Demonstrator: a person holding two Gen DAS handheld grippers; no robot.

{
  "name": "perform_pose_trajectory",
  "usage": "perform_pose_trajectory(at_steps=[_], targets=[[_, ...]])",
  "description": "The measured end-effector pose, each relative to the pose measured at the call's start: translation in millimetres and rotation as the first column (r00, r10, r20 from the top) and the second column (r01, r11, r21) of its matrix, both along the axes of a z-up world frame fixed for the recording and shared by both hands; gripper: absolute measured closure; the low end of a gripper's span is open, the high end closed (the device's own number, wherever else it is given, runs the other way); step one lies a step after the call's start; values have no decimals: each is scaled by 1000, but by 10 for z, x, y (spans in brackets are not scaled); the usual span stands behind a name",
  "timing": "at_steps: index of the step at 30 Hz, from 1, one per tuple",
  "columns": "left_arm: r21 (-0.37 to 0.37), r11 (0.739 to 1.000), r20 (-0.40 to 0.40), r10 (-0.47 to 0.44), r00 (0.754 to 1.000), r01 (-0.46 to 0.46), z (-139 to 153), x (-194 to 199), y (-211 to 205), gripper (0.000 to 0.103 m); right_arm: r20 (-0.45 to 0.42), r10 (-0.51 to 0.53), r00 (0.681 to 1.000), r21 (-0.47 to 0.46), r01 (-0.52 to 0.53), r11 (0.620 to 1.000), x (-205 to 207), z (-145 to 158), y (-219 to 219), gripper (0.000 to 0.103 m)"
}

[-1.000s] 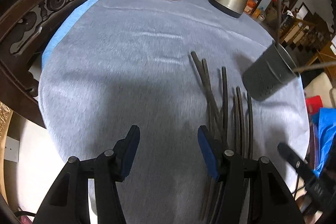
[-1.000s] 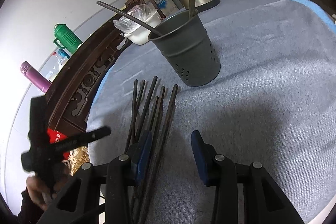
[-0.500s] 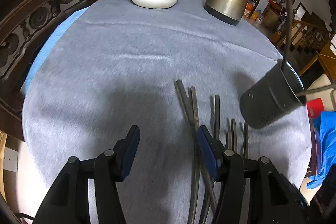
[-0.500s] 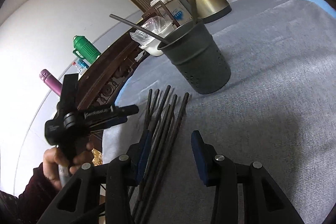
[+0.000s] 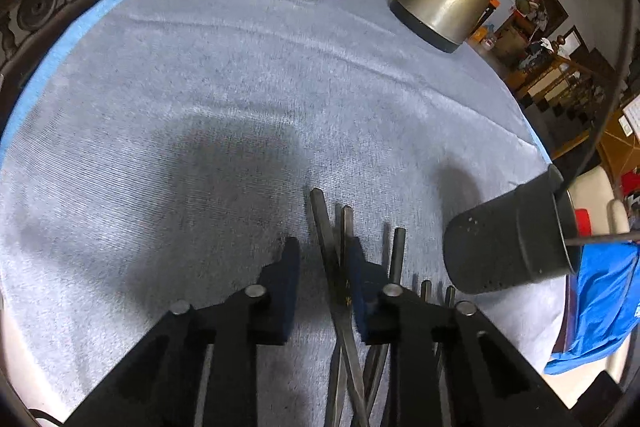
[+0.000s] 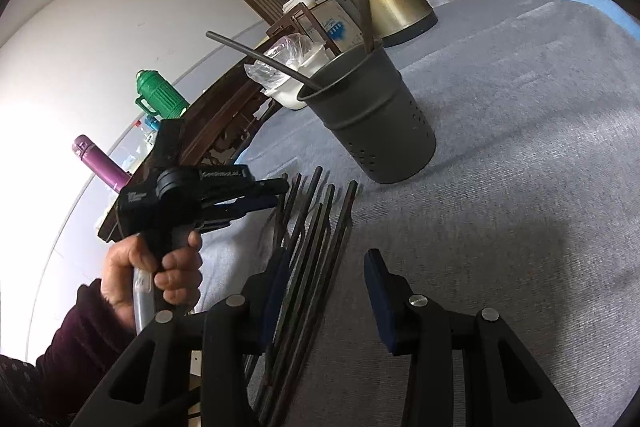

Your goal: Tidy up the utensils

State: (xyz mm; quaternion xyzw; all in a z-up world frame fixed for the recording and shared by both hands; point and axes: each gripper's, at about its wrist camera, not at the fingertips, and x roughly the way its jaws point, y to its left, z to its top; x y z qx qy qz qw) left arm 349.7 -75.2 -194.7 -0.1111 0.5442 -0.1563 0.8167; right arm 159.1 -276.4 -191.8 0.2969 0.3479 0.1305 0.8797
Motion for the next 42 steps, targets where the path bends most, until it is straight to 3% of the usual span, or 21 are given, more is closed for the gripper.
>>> perform_pose_trajectory(at_steps=[4,12,29,42], targets=[[-15,1000,-24,0,1000,-1,-65,90,4,90,-12,1,1000,-6,-1,1000,12,-9,18,60],[-29,999,-36,-26,999,25,-107,98,43,95,-25,-5,1000,-20,4,1000,26,1,43,60],[-16,995,-32,-96,995,96,-18,-265,247,95,-41,-12,999,-68,9,998,46,48,116,60],[-27,988,-71,-154,985,153,-2,-385,408,95,-64,-4,998,-144,-5,990,134,103,237,64]])
